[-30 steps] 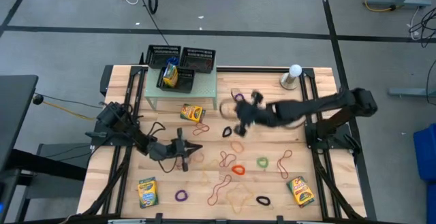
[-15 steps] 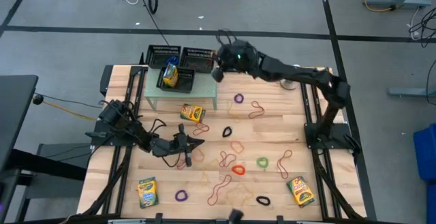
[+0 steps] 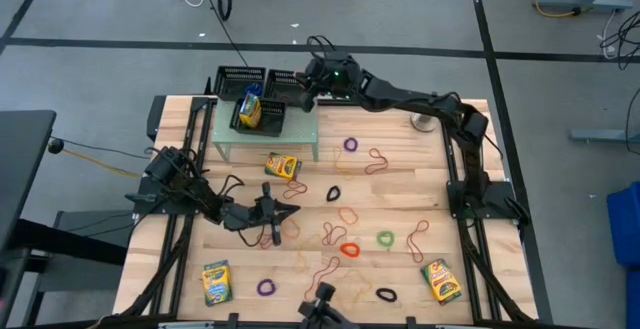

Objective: Pick & Place Office Desk Supplies
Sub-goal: Put the orange rubber band into the top right black bin, then put the black spring rubberband into the top left black bin

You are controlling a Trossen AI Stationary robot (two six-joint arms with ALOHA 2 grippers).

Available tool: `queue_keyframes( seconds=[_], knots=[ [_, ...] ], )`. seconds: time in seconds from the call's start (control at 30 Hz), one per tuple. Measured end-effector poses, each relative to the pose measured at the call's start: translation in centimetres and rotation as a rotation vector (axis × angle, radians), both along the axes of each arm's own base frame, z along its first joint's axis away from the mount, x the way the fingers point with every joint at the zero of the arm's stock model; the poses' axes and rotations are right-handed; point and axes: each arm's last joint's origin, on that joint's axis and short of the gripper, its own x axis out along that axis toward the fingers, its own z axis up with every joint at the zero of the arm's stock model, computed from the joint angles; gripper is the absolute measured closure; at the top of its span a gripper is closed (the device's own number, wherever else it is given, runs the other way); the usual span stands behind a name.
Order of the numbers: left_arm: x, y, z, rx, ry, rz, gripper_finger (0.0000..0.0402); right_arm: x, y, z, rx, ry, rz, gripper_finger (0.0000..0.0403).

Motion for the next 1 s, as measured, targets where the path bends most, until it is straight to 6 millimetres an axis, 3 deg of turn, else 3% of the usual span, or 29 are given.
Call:
queue_keyframes(
  seconds=[0.3,0.47,0.63,0.8,1.0],
  knots=[
    [0.3,0.6,0.0,0.012,0.003,0.030,0.0387,0.0,0.4,0.1,0.010,0.017,0.016,0.0274],
    [0.6,1.1,0.0,0.006,0.006,0.009,0.0387,-1.0,1.3,1.3,0.039,0.059,0.007,0.0257],
    [0.6,1.2,-0.1,0.000,0.010,0.003,0.0387,-2.9,3.4,3.3,0.045,0.181,-0.024,0.0297],
    [0.6,1.0,-0.1,0.002,0.017,-0.008,0.0387,-5.4,8.6,5.0,0.015,0.310,0.019,0.0385],
    [0.5,0.5,-0.2,-0.034,0.016,-0.084,0.0387,-9.4,14.3,1.3,0.009,0.244,0.104,0.0385]
  ],
)
